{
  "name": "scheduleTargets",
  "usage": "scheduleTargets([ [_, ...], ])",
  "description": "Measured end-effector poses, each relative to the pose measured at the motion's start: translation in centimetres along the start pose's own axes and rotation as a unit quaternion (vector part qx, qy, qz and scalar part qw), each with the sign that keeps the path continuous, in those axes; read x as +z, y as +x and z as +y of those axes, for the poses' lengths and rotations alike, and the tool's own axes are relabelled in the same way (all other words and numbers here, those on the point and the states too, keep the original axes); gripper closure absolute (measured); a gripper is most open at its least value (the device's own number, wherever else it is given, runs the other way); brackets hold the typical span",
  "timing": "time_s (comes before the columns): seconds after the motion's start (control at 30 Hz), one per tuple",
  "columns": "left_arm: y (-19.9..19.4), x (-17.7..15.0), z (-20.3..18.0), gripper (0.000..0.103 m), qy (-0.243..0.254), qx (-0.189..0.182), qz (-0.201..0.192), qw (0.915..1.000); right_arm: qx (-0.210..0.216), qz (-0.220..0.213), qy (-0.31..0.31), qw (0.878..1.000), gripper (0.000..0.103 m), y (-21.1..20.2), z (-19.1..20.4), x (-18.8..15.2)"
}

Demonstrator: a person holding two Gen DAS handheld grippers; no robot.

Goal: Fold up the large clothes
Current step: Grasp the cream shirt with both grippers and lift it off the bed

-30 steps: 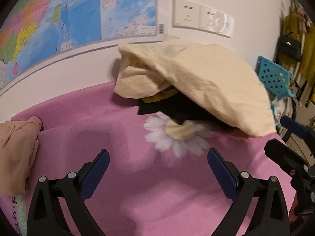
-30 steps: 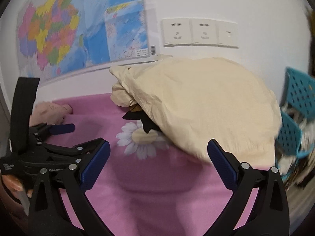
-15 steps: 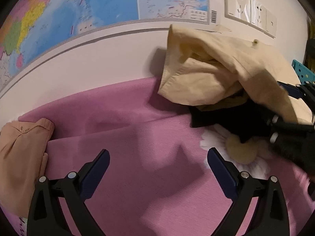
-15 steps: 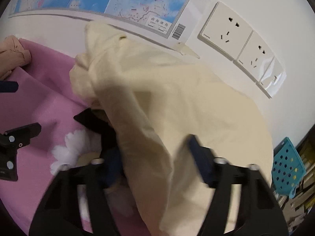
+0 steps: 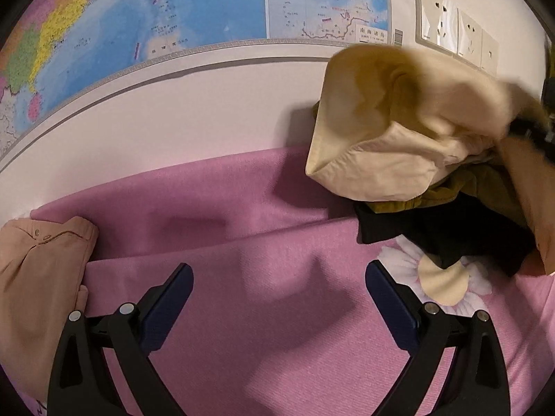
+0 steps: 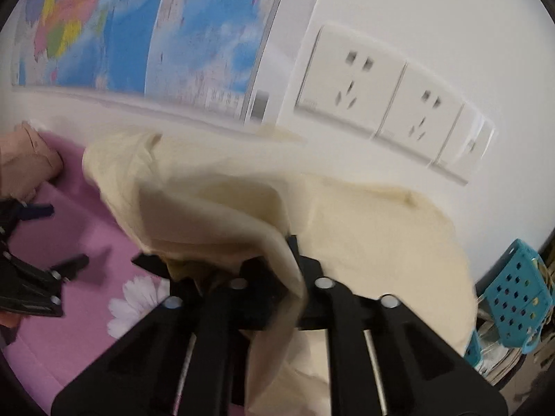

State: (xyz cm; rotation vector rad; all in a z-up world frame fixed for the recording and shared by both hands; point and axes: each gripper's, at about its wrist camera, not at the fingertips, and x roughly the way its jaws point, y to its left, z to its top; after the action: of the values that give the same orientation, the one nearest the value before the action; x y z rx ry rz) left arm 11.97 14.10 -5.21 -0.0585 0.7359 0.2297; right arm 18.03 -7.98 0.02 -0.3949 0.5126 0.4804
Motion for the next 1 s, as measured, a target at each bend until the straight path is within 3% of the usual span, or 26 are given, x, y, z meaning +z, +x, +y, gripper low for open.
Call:
scheduleTargets([
  [0.13,-0.6,0.5,0.2,0.007,0.005,-0.028,-0.023,0.9993,0.014,-0.078,0.059,0.995,0.101,-8.1,-5.5,3.8],
  [0.33,-3.7,2.5,-1.7,0.007,0.024,-0.098,-0.096,0.9902,-0.010,-0.140,0.101,0.985,0.101,-17.9,-11.9,7.4],
  [0.53,-7.2,3.6,-8.1,0.007,0.074,-0.187,-0.178,0.9633,0.002,-0.174,0.131,0.976,0.101,-22.8,-15.2,7.2],
  [0.63,-6.9,4.7,-10.5,0.007,0.074,-0.250,-0.189,0.9468,0.004,-0.180,0.140,0.974,0.101,-23.5,-15.6,6.7],
  [0.7,-6.6,5.3,-11.9,0.007,0.086,-0.250,-0.217,0.9395,0.010,-0.178,0.144,0.973,0.101,-24.0,-16.0,6.2],
  [0.77,-5.7,6.0,-13.8,0.009,0.100,-0.254,-0.218,0.9369,0.005,-0.178,0.144,0.973,0.101,-24.2,-16.1,5.9],
  [0.83,-4.8,6.4,-15.5,0.029,0.119,-0.266,-0.213,0.9326,0.002,-0.178,0.146,0.973,0.101,-24.6,-16.4,5.4],
  [0.87,-4.4,6.5,-16.3,0.056,0.129,-0.277,-0.202,0.9305,0.001,-0.178,0.148,0.973,0.101,-24.7,-16.6,5.3],
  [0.9,-4.1,6.6,-17.2,0.100,0.143,-0.294,-0.187,0.9264,0.003,-0.176,0.151,0.973,0.101,-24.9,-16.8,5.0],
  [1.0,-5.4,7.2,-18.2,0.103,0.151,-0.324,-0.188,0.9148,-0.006,-0.187,0.153,0.970,0.101,-26.4,-17.4,4.6],
])
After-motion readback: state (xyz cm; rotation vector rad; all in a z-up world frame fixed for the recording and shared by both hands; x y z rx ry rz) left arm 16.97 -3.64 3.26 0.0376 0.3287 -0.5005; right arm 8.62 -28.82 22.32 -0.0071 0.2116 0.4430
